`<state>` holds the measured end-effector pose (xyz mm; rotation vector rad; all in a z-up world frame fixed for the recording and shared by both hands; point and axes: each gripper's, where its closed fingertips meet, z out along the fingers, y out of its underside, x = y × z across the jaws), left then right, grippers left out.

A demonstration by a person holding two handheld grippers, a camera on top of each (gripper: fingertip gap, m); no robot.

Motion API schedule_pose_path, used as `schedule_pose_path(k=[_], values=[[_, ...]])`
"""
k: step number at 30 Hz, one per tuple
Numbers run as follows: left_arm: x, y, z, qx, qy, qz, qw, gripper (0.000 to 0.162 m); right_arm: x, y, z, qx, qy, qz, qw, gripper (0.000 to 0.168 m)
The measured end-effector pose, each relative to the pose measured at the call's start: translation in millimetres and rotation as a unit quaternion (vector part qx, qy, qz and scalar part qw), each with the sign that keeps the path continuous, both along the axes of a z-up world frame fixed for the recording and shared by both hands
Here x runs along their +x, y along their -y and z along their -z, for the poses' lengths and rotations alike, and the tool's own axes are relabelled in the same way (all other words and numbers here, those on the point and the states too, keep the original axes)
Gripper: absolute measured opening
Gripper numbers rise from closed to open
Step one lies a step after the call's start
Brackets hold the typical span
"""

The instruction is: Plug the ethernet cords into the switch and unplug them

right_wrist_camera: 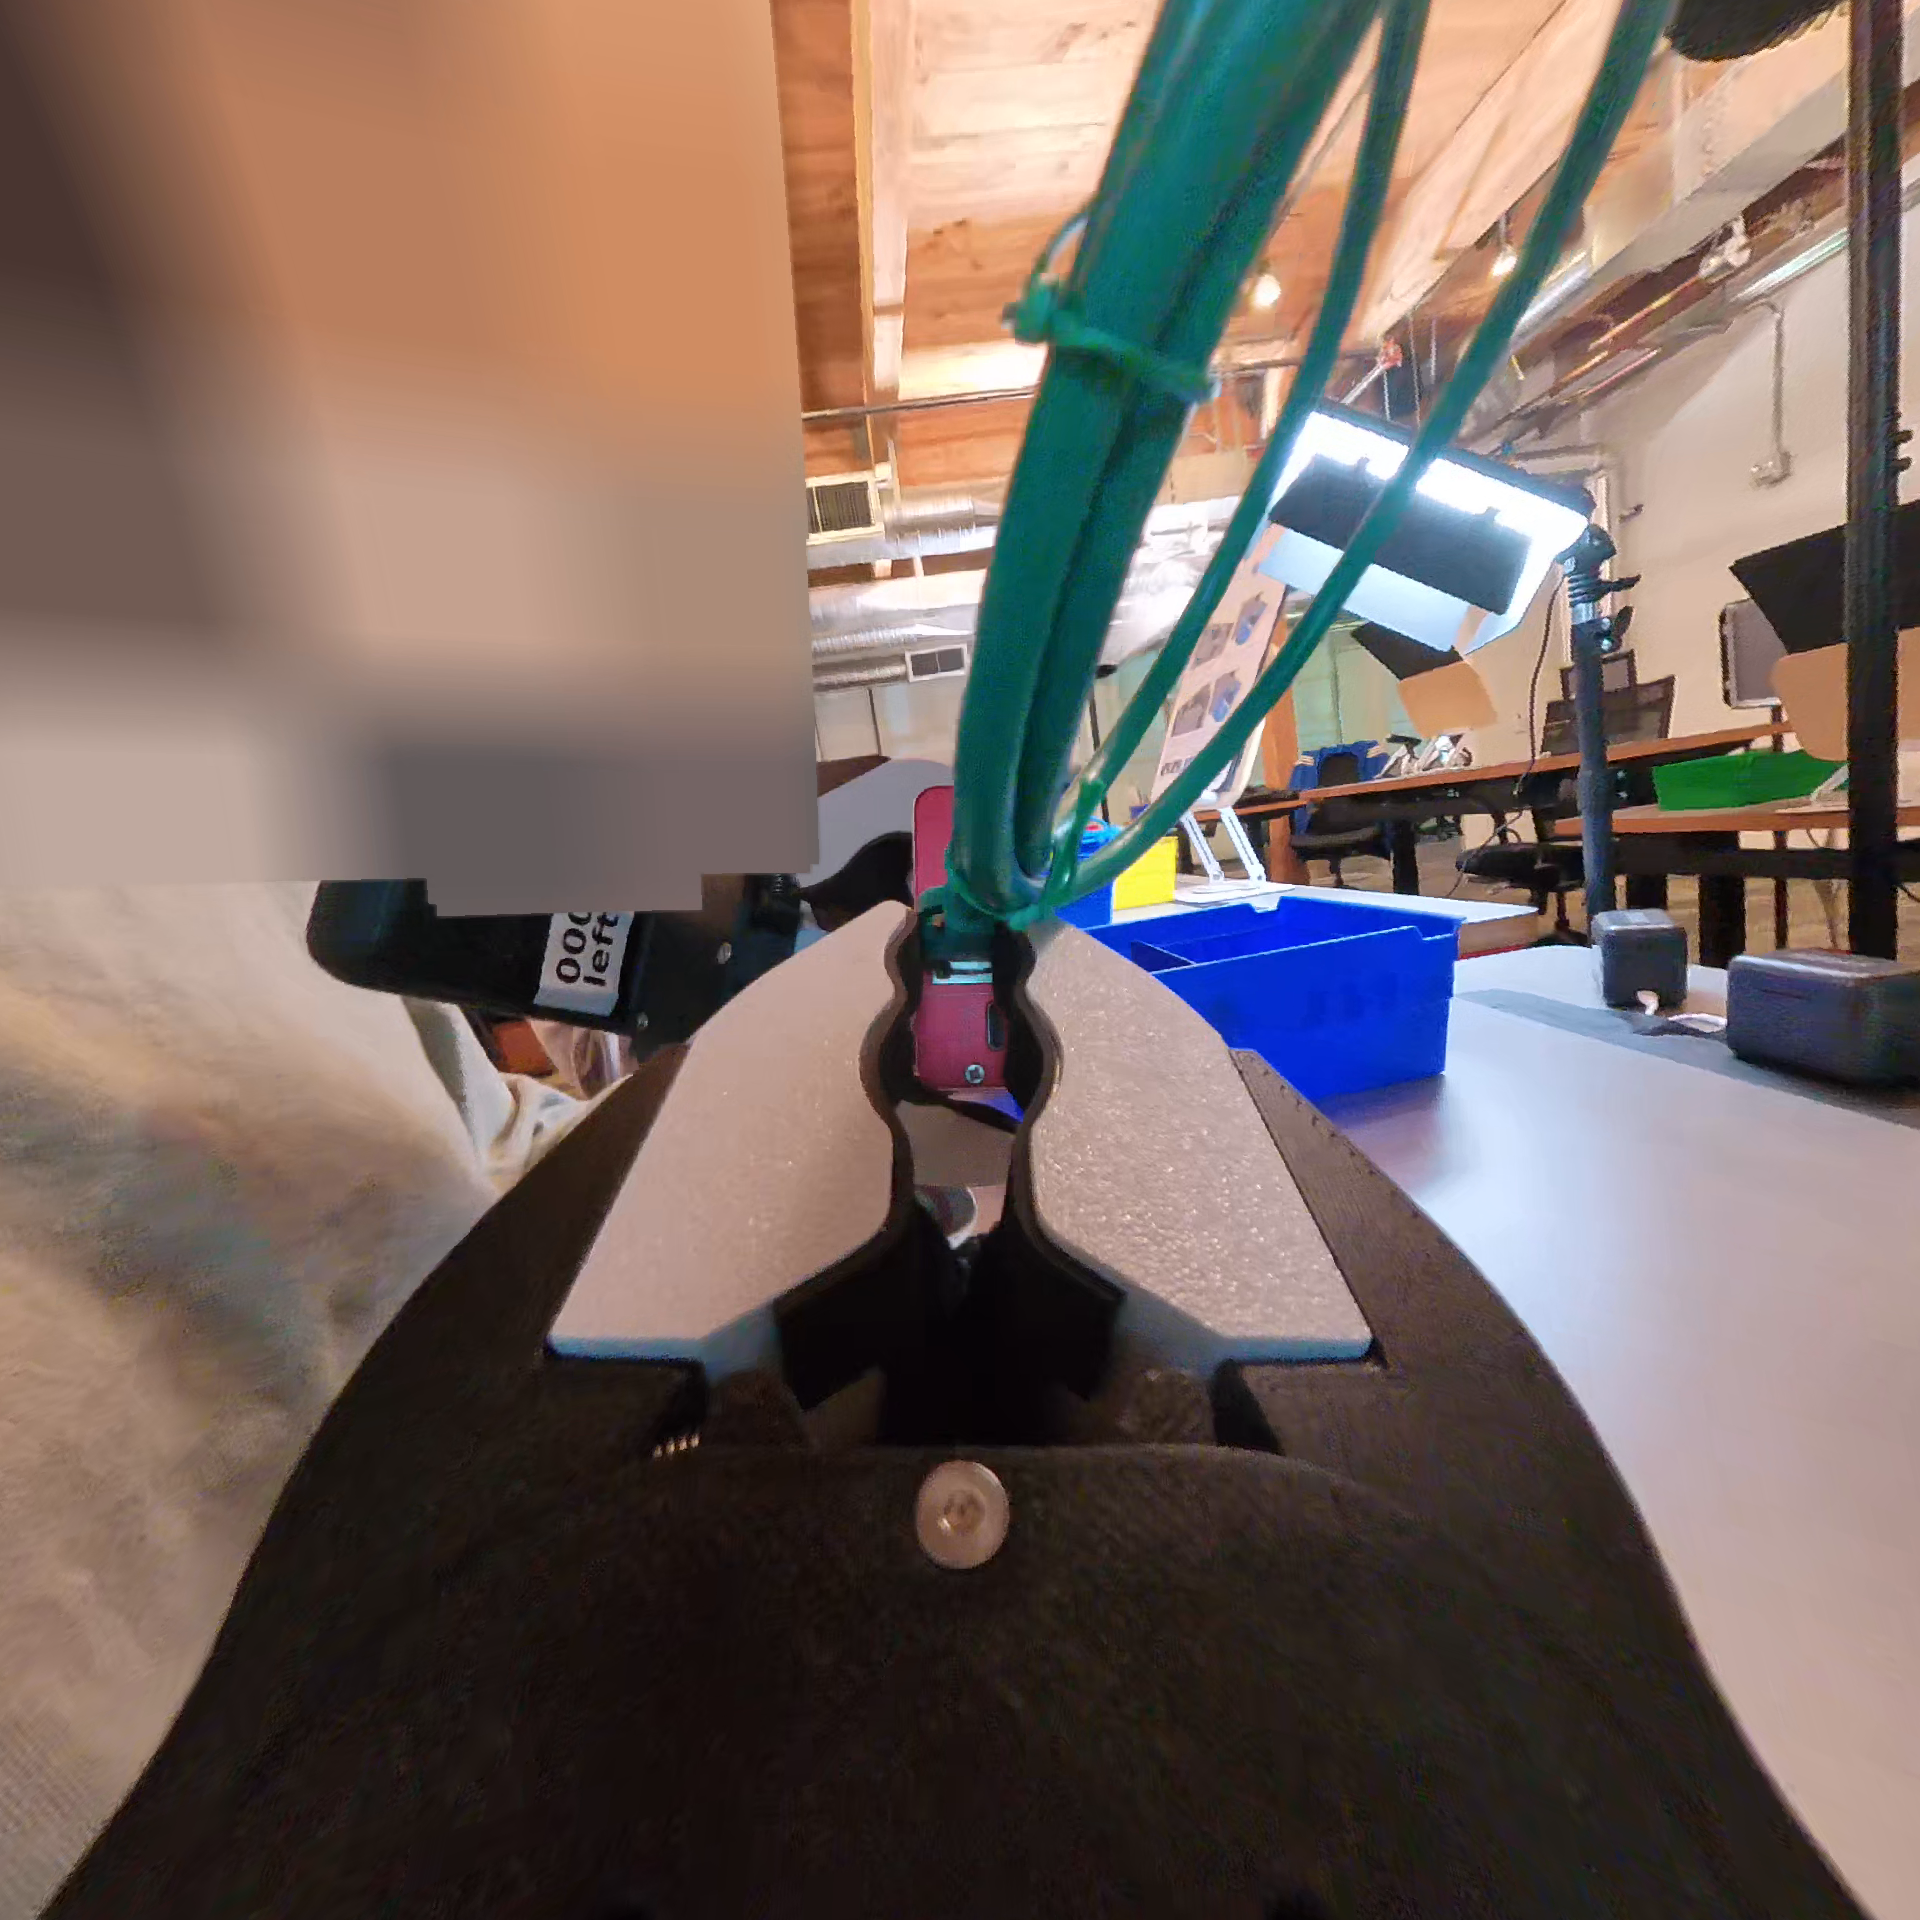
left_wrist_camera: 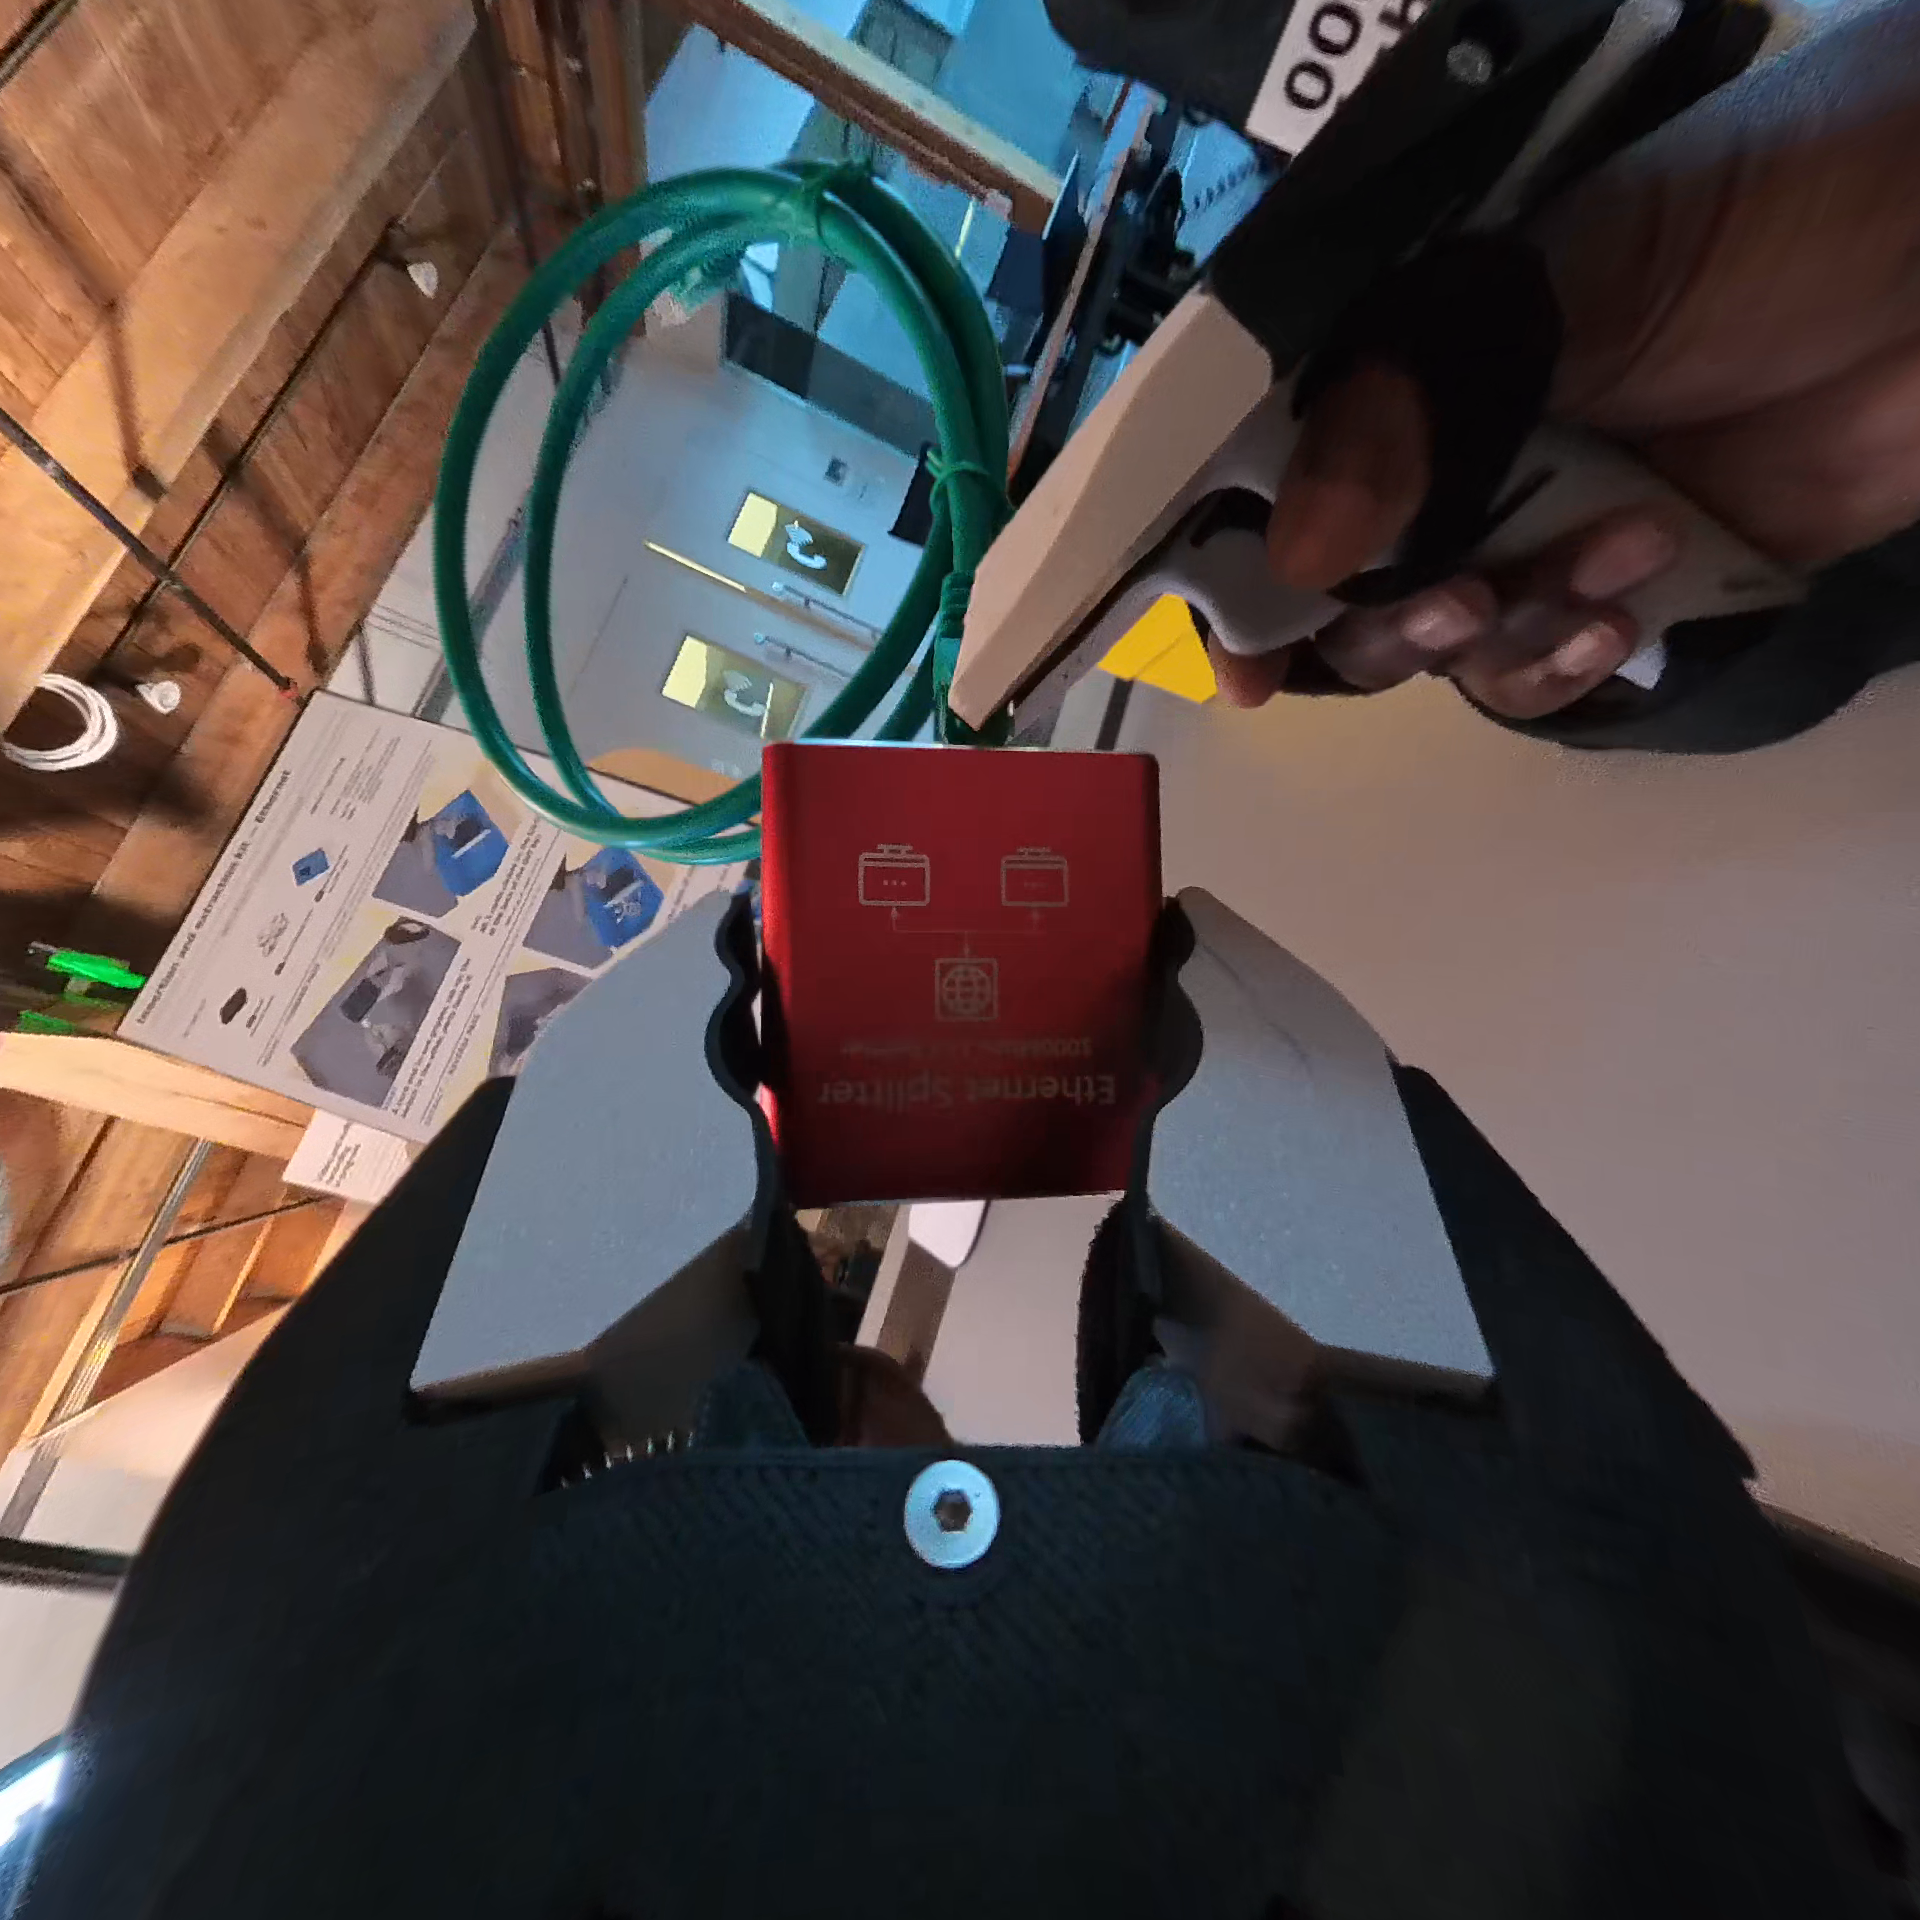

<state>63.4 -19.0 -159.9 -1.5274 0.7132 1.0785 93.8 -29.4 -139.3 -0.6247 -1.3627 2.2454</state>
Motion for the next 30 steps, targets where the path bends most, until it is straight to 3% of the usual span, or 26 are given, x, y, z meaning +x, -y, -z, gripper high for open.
schedule_pose_path(k=[5,11,16,19,23,25,27,28,30], values=[[-6.1,0.8,5.9,-0.020,0.022,-0.015,0.999,0.071,-3.0,2.2,5.0,0.080,-0.025,0.080,0.993,0.013],[-2.4,0.2,0.5,-0.001,0.036,-0.011,0.999,0.071,1.2,2.3,-2.8,0.082,-0.052,0.114,0.989,0.013],[-5.0,1.9,-3.6,0.008,0.056,-0.014,0.998,0.071,2.0,7.9,-8.5,0.154,-0.080,0.174,0.969,0.013],[-1.0,3.4,-5.7,0.007,0.060,-0.006,0.998,0.071,4.5,8.3,-12.0,0.121,-0.074,0.151,0.978,0.012],[6.3,5.3,-2.8,-0.002,0.084,0.020,0.996,0.071,5.5,5.2,-10.3,0.020,-0.034,0.063,0.997,0.012],[8.6,6.1,1.4,-0.008,0.136,0.048,0.990,0.073,2.6,2.5,-6.4,-0.030,-0.008,0.026,0.999,0.012],[7.6,11.2,-3.6,0.022,0.258,0.093,0.961,0.082,2.8,-2.8,-6.0,-0.078,-0.001,-0.005,0.997,0.012],[4.9,16.3,-10.2,0.046,0.347,0.120,0.929,0.088,3.2,-8.3,-7.4,-0.098,-0.004,-0.007,0.995,0.012],[1.6,25.1,-23.8,0.084,0.544,0.185,0.814,0.094,4.9,-16.3,-10.4,-0.112,-0.014,-0.006,0.994,0.012]])
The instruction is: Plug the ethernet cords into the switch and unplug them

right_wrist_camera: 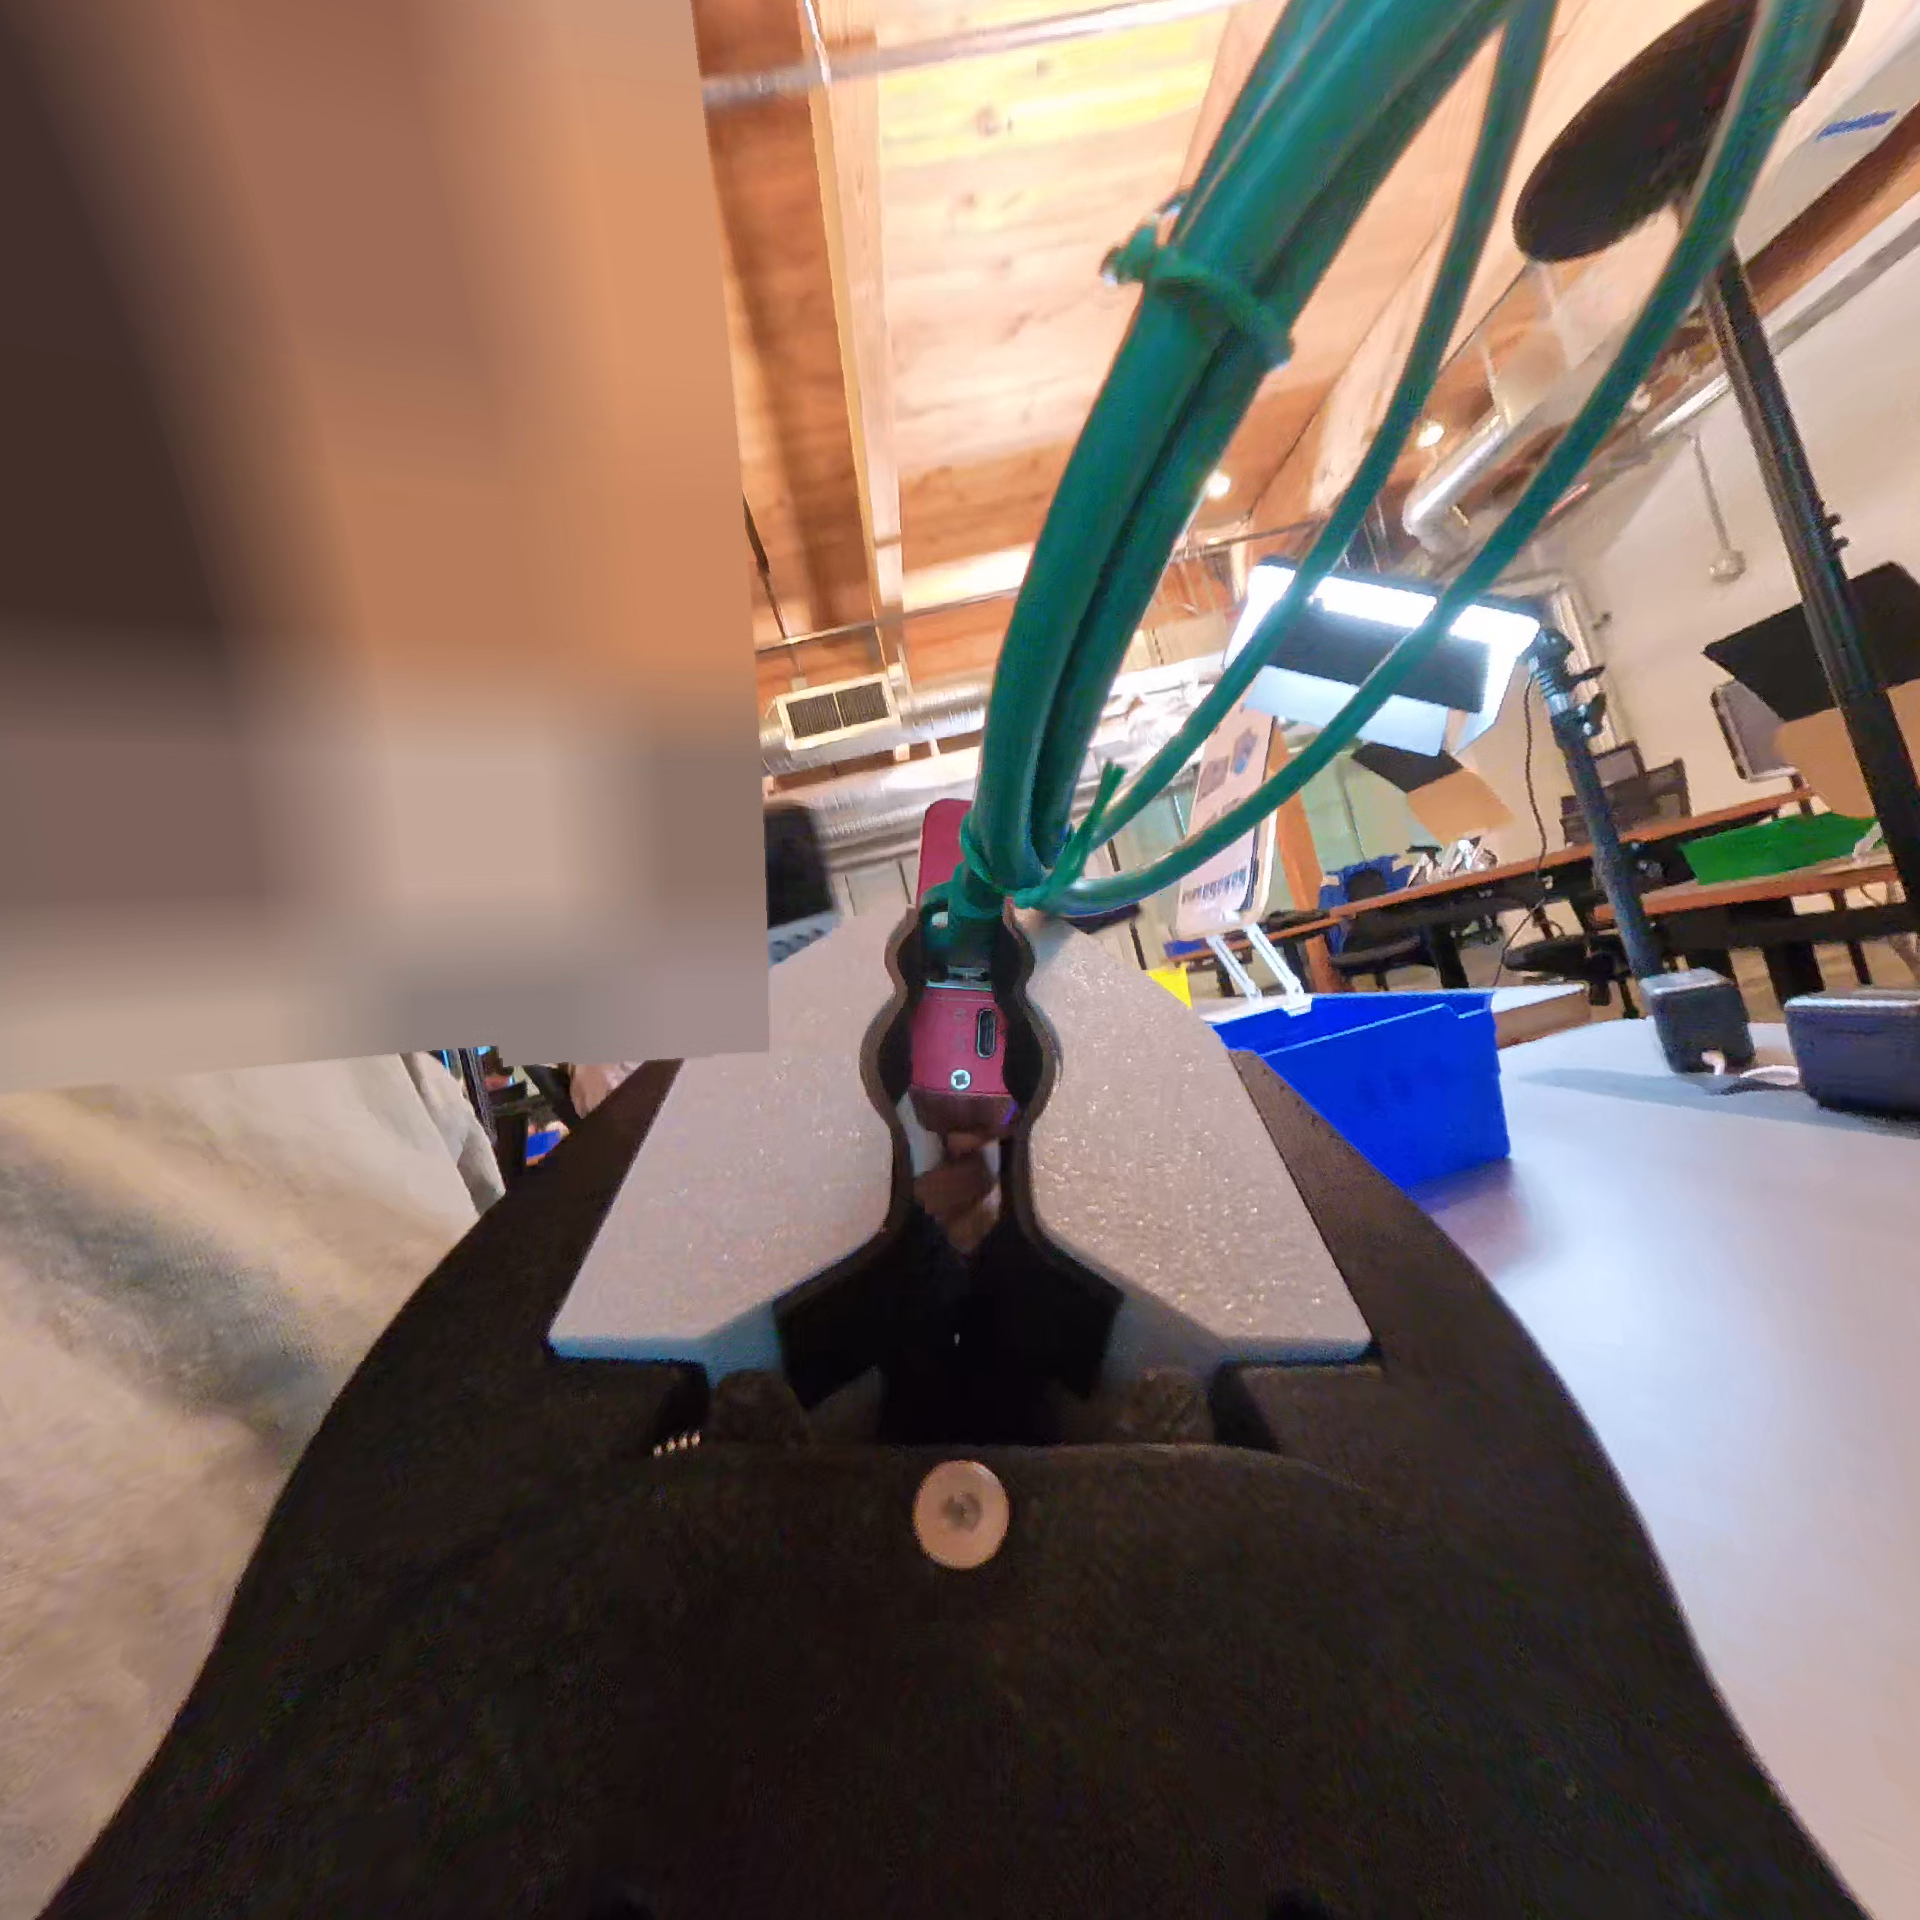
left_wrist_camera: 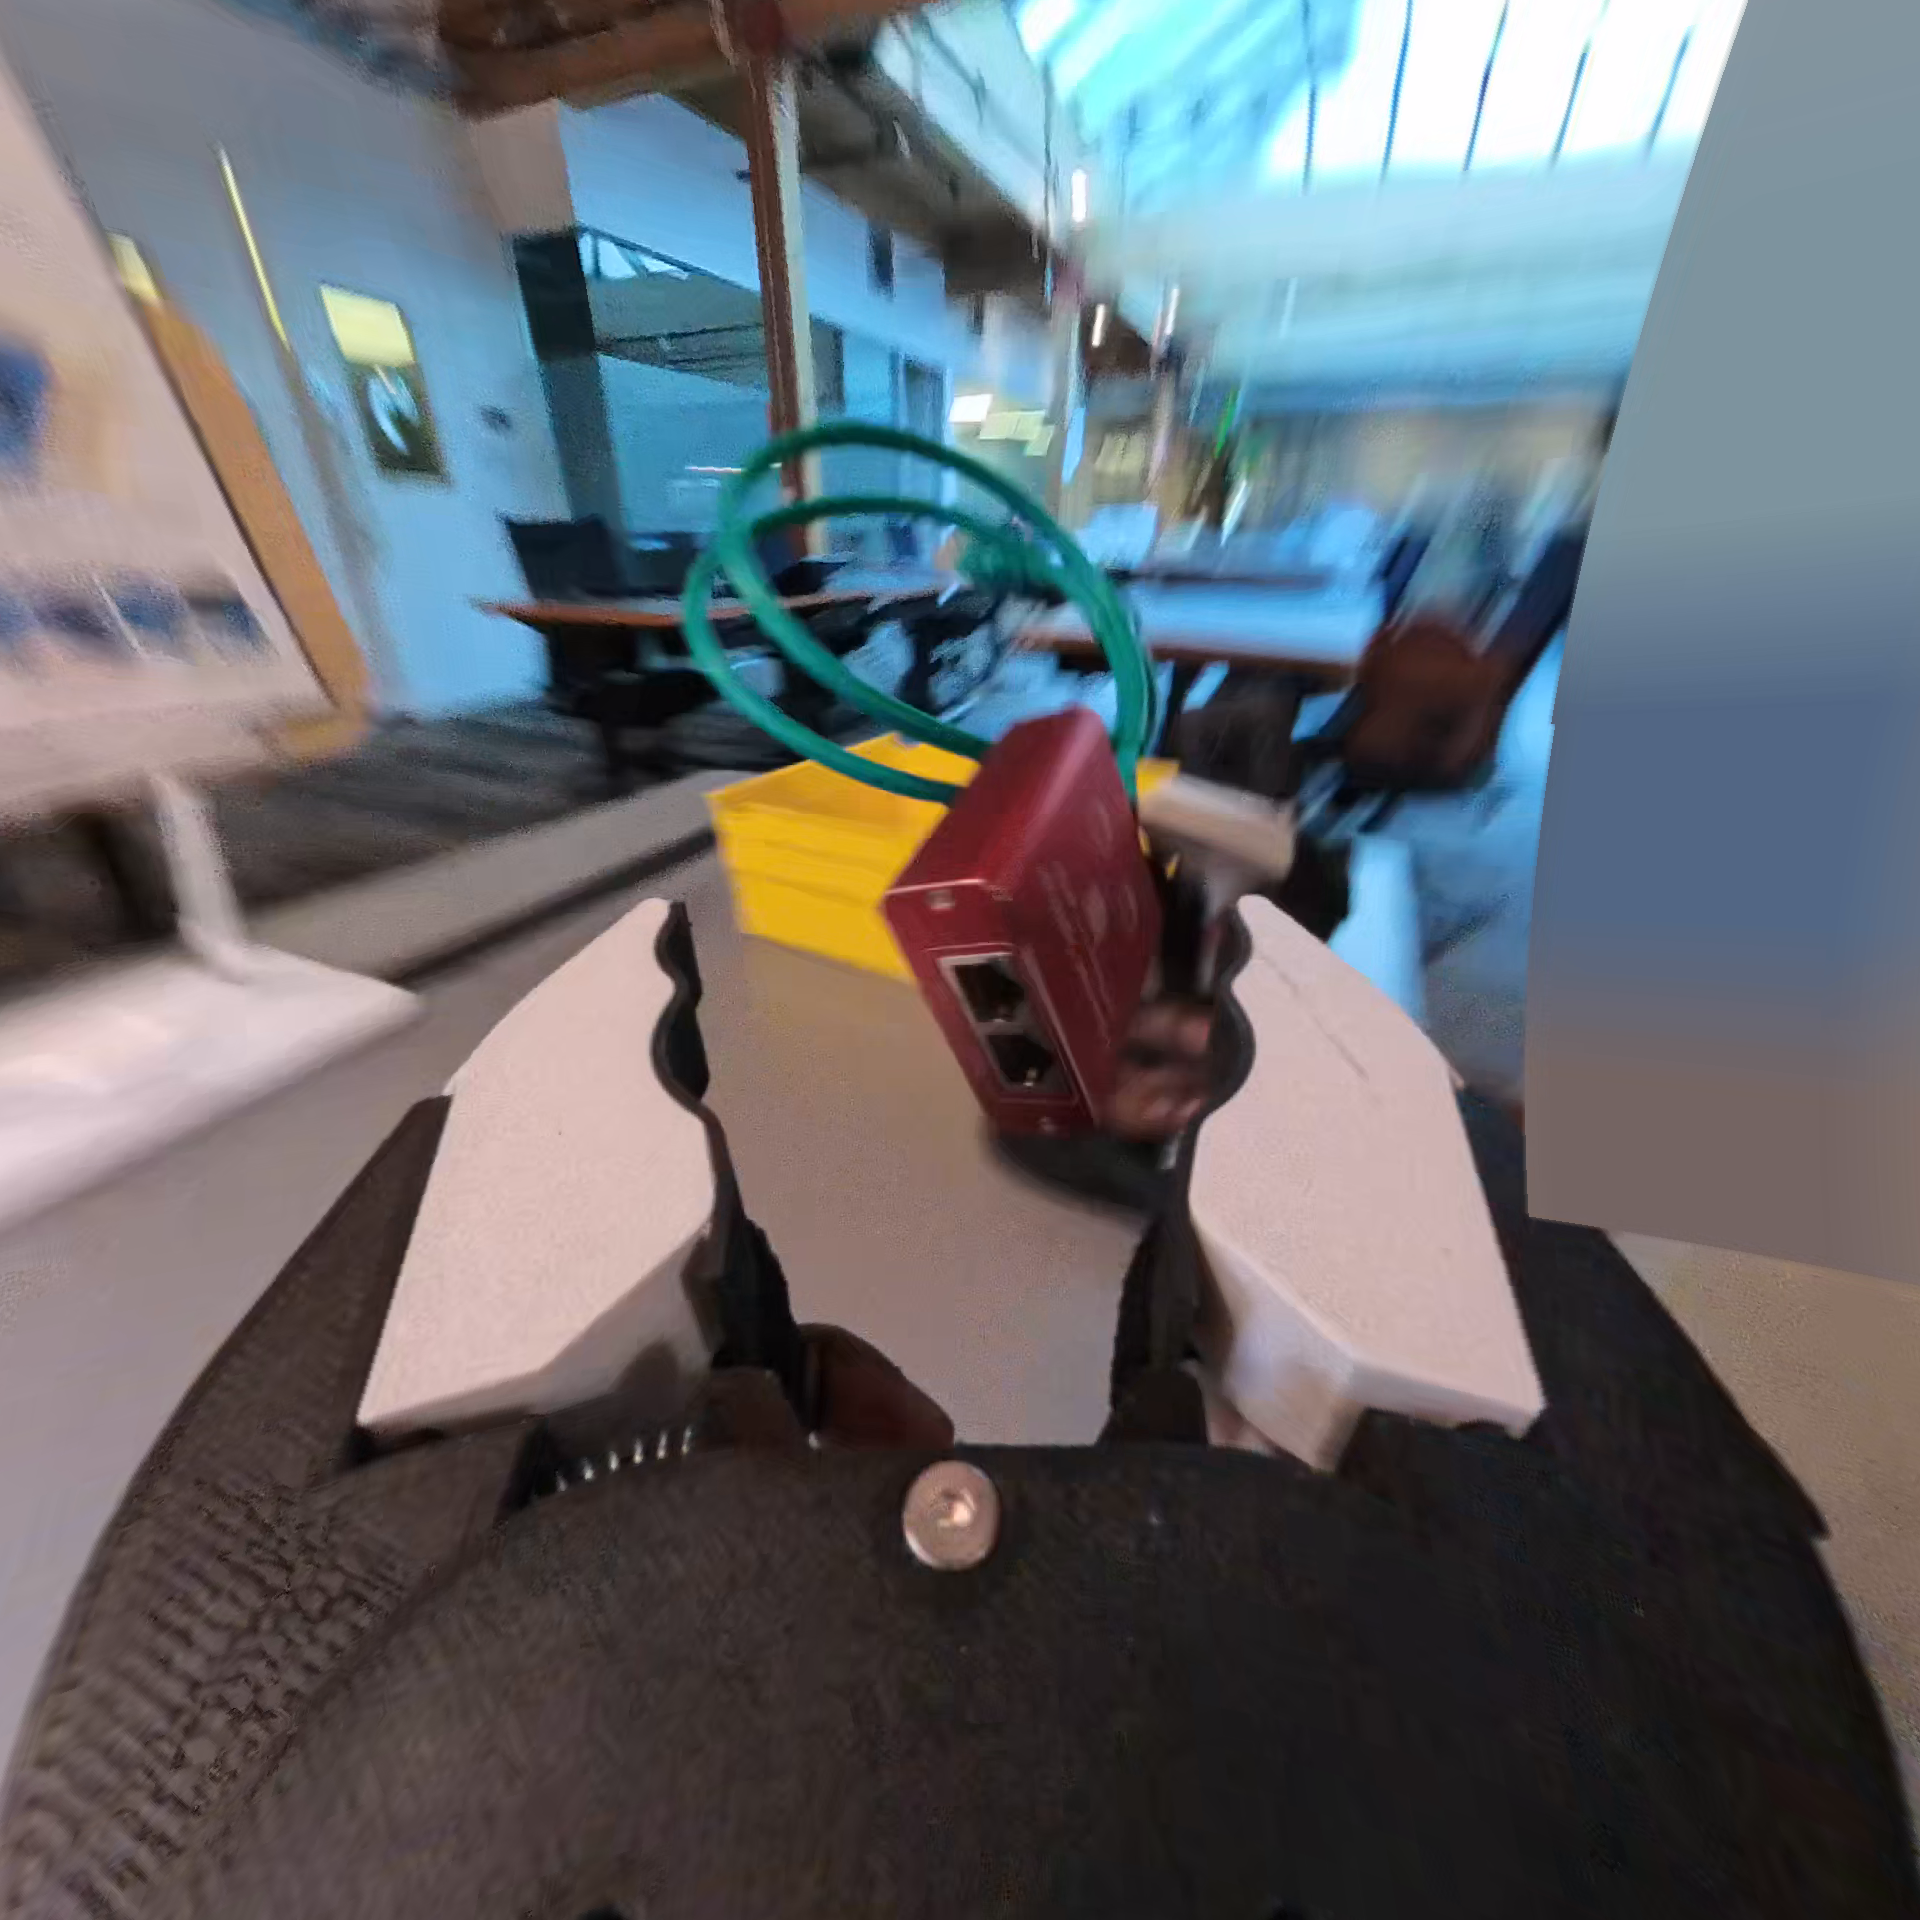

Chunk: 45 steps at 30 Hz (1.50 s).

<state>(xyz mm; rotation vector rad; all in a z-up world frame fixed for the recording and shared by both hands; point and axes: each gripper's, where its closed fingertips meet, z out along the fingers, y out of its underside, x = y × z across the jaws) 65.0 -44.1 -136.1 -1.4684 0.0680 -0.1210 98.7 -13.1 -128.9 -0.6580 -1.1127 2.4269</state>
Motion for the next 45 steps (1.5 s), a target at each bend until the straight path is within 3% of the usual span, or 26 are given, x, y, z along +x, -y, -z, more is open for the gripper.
schedule_pose_path(k=[1,3,5,7,9,17,28,34,38,42,45], values=[[-0.2,1.6,-4.3,0.017,0.108,0.039,0.993,0.096,1.5,-1.1,-2.2,-0.004,-0.006,-0.002,1.000,0.012],[12.9,-1.2,-1.0,0.021,0.224,0.115,0.967,0.096,4.2,0.9,-6.9,-0.013,-0.014,-0.014,1.000,0.013],[28.3,-8.6,5.8,0.014,0.235,0.141,0.962,0.081,4.2,6.4,-8.1,-0.009,-0.016,-0.023,1.000,0.013],[33.7,-13.9,5.6,0.026,0.231,0.136,0.963,0.033,3.3,10.7,-6.8,-0.003,-0.016,-0.025,1.000,0.013],[32.1,-15.0,4.6,0.040,0.209,0.117,0.970,0.029,2.9,9.9,-6.7,-0.003,-0.017,-0.020,1.000,0.013],[42.1,-11.1,0.5,0.068,0.185,0.094,0.976,0.028,8.7,10.4,-9.0,0.098,-0.069,0.087,0.989,0.016],[50.6,-4.0,-4.9,0.084,0.200,0.160,0.963,0.028,18.7,18.2,-20.6,0.087,-0.070,0.042,0.993,0.013],[50.9,-3.7,-9.3,0.098,0.128,0.108,0.981,0.027,20.8,16.7,-23.0,0.050,-0.068,0.021,0.996,0.012],[56.4,-0.7,-14.8,0.128,0.064,0.058,0.988,0.027,24.4,13.0,-23.1,0.101,-0.100,0.075,0.987,0.017],[64.0,3.6,-14.4,0.152,0.083,0.112,0.979,0.027,35.1,21.8,-28.9,0.161,-0.135,0.088,0.974,0.014],[67.0,5.0,-14.5,0.149,0.076,0.136,0.976,0.027,40.7,25.0,-30.0,0.160,-0.137,0.051,0.976,0.013]])
